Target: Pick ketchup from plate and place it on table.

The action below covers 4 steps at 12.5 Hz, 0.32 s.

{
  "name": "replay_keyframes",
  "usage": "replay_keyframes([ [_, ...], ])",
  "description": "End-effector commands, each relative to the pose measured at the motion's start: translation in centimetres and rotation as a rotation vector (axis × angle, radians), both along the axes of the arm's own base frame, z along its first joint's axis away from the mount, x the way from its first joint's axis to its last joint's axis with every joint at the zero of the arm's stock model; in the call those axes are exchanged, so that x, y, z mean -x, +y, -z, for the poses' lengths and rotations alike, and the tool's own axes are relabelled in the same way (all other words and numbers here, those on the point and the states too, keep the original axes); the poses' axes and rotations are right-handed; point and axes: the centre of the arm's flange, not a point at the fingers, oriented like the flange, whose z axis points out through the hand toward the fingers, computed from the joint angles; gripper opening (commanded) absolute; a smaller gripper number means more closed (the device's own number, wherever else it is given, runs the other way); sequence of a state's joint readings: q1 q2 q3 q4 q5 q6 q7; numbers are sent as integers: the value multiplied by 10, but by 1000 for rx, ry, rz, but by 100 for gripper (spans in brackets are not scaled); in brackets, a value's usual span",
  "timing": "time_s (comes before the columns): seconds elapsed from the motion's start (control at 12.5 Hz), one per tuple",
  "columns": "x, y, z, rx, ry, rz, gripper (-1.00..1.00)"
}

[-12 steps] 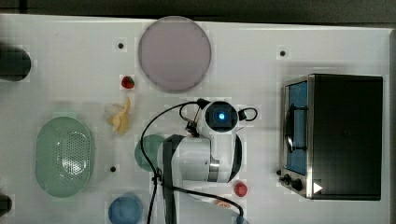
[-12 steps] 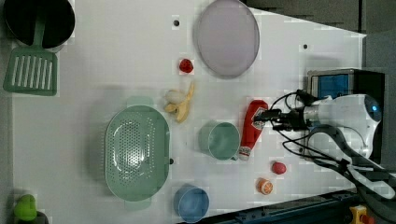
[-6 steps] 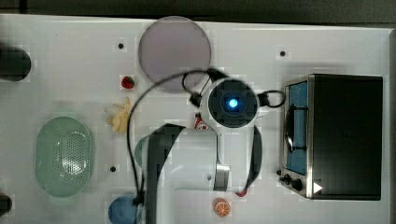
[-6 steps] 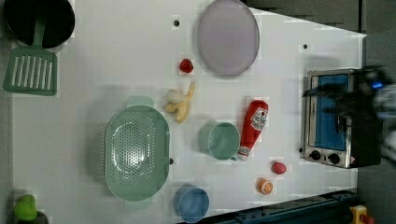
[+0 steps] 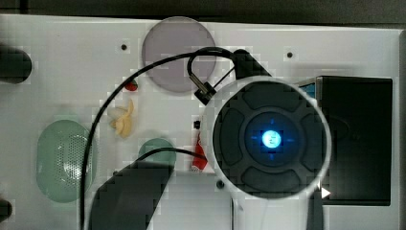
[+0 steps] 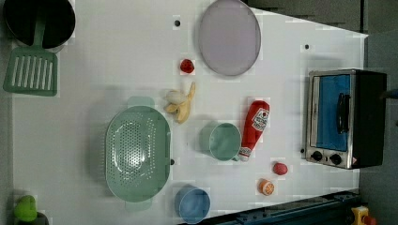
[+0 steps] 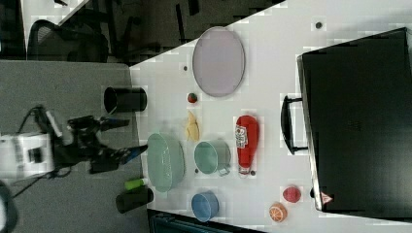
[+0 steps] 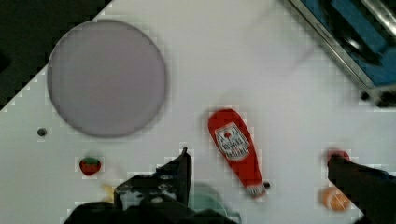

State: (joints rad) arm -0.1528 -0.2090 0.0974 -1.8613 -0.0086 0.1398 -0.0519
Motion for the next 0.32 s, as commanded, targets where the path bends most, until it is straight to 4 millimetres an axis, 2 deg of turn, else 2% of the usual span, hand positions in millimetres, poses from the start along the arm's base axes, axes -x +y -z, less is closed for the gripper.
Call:
replay_keyframes([
  [0.08,-6,-4,21,-15,125,95,100],
  [0.32,-8,-4,13,-14,101,95,100],
])
